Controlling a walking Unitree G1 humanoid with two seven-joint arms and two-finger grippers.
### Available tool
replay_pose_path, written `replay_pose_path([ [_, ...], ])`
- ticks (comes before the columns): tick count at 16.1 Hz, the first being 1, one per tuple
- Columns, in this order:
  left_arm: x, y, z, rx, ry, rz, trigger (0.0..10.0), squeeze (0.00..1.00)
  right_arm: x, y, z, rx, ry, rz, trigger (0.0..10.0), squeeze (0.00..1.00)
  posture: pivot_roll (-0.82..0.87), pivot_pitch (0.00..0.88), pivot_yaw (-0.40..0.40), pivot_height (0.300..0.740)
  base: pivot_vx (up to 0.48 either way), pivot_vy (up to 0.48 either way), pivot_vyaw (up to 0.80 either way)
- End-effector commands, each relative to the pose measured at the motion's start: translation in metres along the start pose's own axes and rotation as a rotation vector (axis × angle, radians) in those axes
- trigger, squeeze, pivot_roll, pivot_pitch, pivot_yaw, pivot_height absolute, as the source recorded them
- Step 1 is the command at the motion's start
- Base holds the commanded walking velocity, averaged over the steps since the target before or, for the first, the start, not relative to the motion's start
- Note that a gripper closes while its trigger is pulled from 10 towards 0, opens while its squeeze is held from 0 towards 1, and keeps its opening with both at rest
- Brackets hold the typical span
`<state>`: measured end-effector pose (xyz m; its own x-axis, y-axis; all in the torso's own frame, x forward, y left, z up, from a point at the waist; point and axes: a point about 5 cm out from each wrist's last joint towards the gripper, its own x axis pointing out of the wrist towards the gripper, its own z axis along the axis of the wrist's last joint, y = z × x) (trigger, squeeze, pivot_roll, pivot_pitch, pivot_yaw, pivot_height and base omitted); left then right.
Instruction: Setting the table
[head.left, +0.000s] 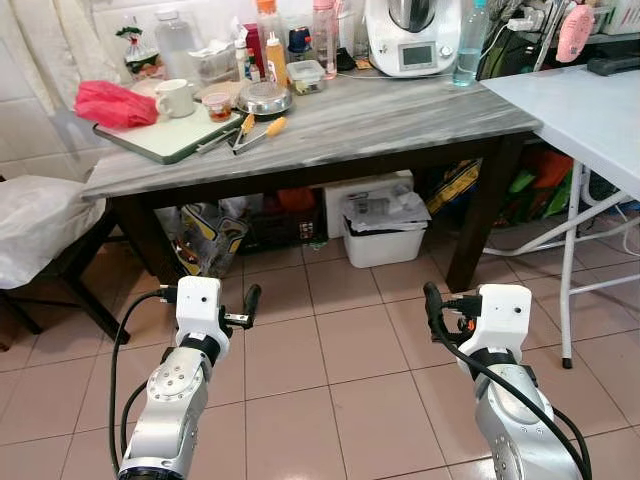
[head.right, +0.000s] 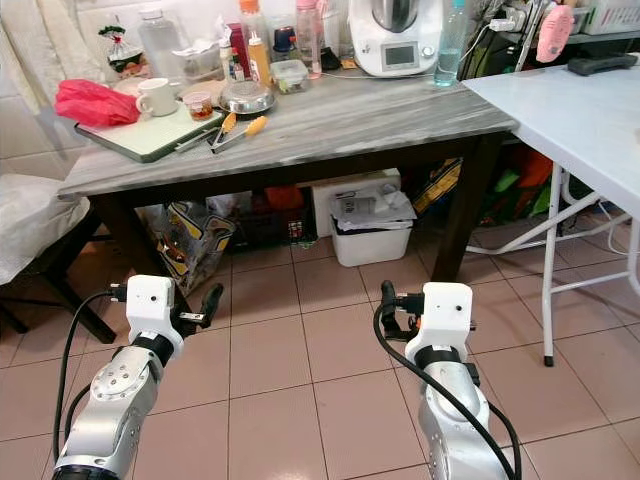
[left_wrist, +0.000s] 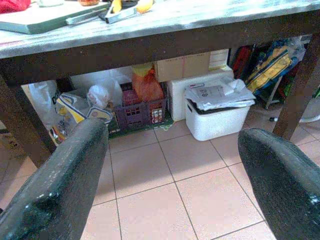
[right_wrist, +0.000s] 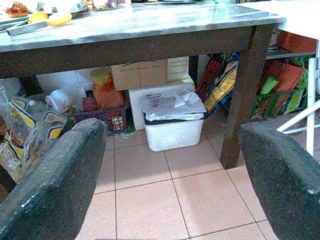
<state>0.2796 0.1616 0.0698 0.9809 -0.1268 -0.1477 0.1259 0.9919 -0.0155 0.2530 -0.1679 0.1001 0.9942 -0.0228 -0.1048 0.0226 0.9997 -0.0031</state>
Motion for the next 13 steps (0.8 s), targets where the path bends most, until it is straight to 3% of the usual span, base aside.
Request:
replay_pose_path([
  [1, 0.0001, 0.0044, 0.0004, 0.004, 0.002, 0.019, 10.0, 0.0, 0.0017, 0.0034, 0.0002, 0.003, -0.002, 0.009, 10.0, 0.0, -0.06, 0.001, 0.088, 0.74, 0.0, 0.0, 0.0],
  [12, 0.0001, 0.0044, 0.0004, 0.004, 0.002, 0.019, 10.0, 0.0, 0.0017, 0.0034, 0.0002, 0.003, -0.002, 0.009, 10.0, 0.0, -0.06, 0.001, 0.088, 0.74, 0.0, 0.0, 0.0],
  [13, 0.0008, 0.004, 0.0007, 0.005, 0.002, 0.017, 10.0, 0.0, 0.0018, 0.0039, -0.0005, -0.002, -0.007, 0.005, 10.0, 0.0, 0.0, 0.0, 0.0, 0.74, 0.0, 0.0, 0.0],
])
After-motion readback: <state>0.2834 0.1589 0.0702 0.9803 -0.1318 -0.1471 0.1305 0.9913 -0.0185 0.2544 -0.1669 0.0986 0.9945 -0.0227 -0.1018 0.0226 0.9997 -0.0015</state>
